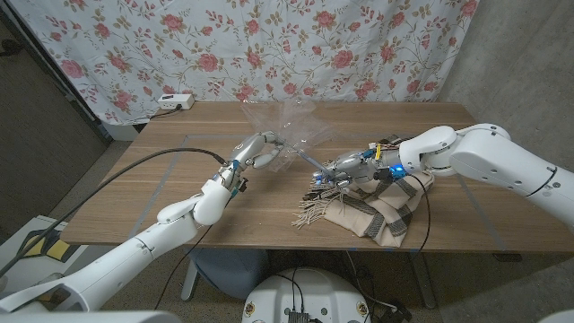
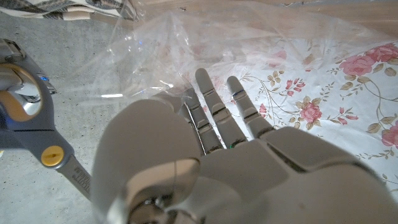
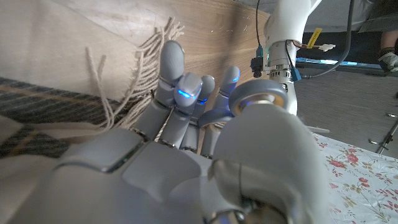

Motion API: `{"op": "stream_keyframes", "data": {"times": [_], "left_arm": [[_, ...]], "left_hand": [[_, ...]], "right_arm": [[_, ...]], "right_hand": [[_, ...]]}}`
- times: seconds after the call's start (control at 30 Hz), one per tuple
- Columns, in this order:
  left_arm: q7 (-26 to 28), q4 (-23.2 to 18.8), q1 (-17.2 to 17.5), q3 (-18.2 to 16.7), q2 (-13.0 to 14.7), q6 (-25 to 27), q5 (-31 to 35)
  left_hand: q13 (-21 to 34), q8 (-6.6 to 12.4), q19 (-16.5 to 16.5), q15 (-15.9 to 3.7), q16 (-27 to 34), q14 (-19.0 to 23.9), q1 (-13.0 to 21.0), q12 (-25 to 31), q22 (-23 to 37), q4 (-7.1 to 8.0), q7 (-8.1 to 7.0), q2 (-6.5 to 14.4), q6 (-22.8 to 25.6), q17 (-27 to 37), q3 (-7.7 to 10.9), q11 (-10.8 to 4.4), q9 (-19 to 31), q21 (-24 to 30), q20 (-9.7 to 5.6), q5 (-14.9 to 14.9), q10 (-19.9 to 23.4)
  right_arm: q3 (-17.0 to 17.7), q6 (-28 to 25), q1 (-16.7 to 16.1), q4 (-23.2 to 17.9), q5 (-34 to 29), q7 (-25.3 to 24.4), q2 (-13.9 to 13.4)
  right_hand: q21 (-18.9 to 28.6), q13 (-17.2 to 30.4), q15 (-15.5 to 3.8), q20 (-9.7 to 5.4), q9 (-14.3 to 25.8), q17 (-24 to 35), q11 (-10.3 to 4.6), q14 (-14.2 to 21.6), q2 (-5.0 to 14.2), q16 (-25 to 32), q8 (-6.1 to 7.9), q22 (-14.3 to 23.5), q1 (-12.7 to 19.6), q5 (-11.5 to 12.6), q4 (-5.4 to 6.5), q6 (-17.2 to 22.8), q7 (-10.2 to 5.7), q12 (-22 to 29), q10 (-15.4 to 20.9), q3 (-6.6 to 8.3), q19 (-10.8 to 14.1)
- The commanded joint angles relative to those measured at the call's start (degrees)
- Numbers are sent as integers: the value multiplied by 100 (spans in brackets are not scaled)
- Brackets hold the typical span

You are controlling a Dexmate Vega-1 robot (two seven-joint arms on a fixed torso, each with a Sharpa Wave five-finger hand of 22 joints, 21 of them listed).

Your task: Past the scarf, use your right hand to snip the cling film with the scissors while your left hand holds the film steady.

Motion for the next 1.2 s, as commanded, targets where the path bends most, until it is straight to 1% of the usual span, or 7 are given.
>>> {"op": "stream_keyframes", "data": {"times": [0.03, 0.3, 0.43, 0.67, 1.0, 1.13, 1.2], "left_arm": [[351, 148, 51, -97, -122, -132, 0], [480, 332, -187, -40, -197, -263, 168], [526, 444, -234, -24, -222, -372, 134], [612, 658, -272, -38, -213, -570, 64], [680, 775, -278, -90, -193, -774, 15], [693, 866, -299, -101, -197, -853, -19], [737, 939, -322, -92, -212, -906, 8]], "left_hand": [[7, 18, -29, -42, -4, 13, -45, 30, 5, -45, 15, 13, 7, 24, 6, -3, 10, 46, -5, -2, 32], [-15, 4, -41, -44, -12, 30, -46, 25, 4, -58, 35, 13, 5, 24, -8, 0, -6, 67, -5, -13, 47], [-12, 1, -44, -44, -8, 40, -47, 29, 4, -63, 34, 14, 4, 34, -14, 0, -8, 77, -5, -17, 47], [-14, 0, -54, -46, -13, 42, -45, 32, 3, -74, 28, 12, -2, 38, -22, -2, -1, 87, -5, -22, 55], [-8, -2, -74, -33, -15, 48, -45, 41, 1, -88, 50, 20, -3, 57, -38, 0, 4, 111, 4, -30, 57], [-9, -13, -81, -27, -21, 60, -49, 41, 0, -86, 51, 25, -9, 48, -44, 0, -5, 121, 4, -34, 56], [-17, -10, -88, -20, -24, 54, -48, 37, 0, -91, 73, 23, 10, 52, -48, 0, -10, 125, 8, -36, 57]], "right_arm": [[304, 241, -191, 34, 298, -253, -46], [138, 220, 48, 333, 190, -203, 143], [68, 159, 137, 444, 169, -201, 223], [-61, 190, 253, 605, 16, -220, 375], [-41, 272, 206, 681, 47, -334, 501], [-22, 198, 202, 693, 107, -448, 547], [-80, 166, 258, 689, 25, -435, 536]], "right_hand": [[51, 159, -329, -551, 35, 14, -732, 76, 39, 31, 44, 64, 3, -6, -12, 51, 0, 91, 779, 95, 9], [118, 432, -331, -549, 5, 22, -768, 114, 20, 81, 58, 195, -24, -11, -45, 74, 8, 198, 791, 206, 41], [134, 617, -331, -548, 12, 28, -828, 175, 4, 150, 83, 304, -51, -12, -81, 68, 11, 258, 829, 307, 49], [134, 822, -334, -547, 14, 32, -882, 210, -2, 204, 102, 380, -72, -11, -108, 66, 14, 338, 841, 382, 59], [141, 1079, -337, -545, 28, 35, -968, 282, -20, 296, 139, 496, -132, -14, -142, 57, -2, 424, 865, 487, 102], [131, 1326, -340, -542, 37, 34, -1119, 354, -30, 363, 162, 562, -196, -20, -151, 40, -11, 613, 1025, 547, 121], [200, 1465, -344, -536, 76, 35, -1283, 459, -38, 443, 206, 765, -275, -21, -173, 7, -13, 922, 1221, 635, 237]]}}
